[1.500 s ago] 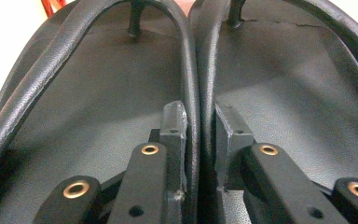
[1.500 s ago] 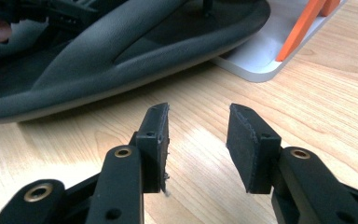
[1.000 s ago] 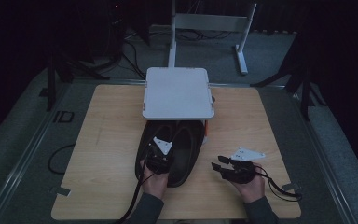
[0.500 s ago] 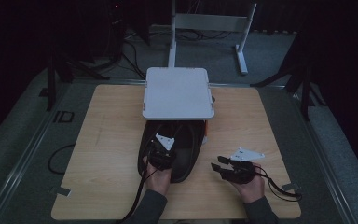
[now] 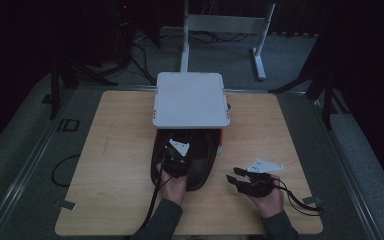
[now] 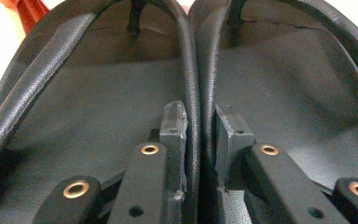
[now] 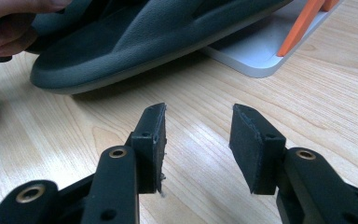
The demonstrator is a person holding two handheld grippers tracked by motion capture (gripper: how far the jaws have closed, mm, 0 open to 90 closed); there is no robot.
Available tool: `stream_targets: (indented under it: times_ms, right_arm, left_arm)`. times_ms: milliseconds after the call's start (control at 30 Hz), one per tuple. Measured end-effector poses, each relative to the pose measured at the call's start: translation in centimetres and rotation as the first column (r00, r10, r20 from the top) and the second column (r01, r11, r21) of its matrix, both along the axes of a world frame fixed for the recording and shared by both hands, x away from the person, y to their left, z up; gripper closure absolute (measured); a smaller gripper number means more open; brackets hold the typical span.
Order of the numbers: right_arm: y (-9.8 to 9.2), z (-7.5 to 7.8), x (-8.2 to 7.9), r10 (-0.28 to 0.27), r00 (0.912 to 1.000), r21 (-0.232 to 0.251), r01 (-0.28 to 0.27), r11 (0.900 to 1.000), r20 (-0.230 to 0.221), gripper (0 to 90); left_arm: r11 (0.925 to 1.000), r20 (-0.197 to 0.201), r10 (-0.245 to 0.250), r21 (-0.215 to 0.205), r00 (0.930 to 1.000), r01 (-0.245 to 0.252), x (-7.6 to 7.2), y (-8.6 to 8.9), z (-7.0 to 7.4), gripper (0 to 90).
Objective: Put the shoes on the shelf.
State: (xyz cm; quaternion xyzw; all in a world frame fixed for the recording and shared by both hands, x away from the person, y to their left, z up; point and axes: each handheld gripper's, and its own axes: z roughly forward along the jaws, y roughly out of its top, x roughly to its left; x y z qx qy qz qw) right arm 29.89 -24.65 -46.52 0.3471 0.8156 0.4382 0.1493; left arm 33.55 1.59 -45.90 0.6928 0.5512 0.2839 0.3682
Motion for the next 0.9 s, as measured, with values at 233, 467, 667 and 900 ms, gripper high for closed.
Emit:
stream_targets:
  times_ms: [233, 467, 667, 900]
  right_arm:
    - [0.0, 0.0, 0.0, 0.001, 1.0, -0.002, -0.001, 1.0, 0.001, 55.2]
    - [0.1, -0.1, 0.0, 0.002, 1.0, -0.005, -0.002, 1.0, 0.002, 55.3]
    - [0.1, -0.2, 0.0, 0.003, 1.0, -0.006, -0.003, 1.0, 0.0, 55.3]
    - [0.2, -0.3, 0.1, 0.003, 1.0, -0.008, -0.003, 1.0, -0.004, 55.3]
  left_arm:
    - [0.9999, 0.001, 0.014, -0.002, 0.9999, -0.014, 0.7, -0.4, -0.1, 75.1]
    - [0.9997, 0.004, 0.025, -0.003, 0.9997, -0.025, 1.3, -0.6, -0.1, 75.1]
    - [0.9994, 0.012, 0.034, 0.002, 0.9993, -0.034, 2.0, -0.8, 0.1, 75.1]
    - [0.999, 0.025, 0.043, -0.007, 0.9988, -0.043, 2.6, -0.9, 0.4, 75.1]
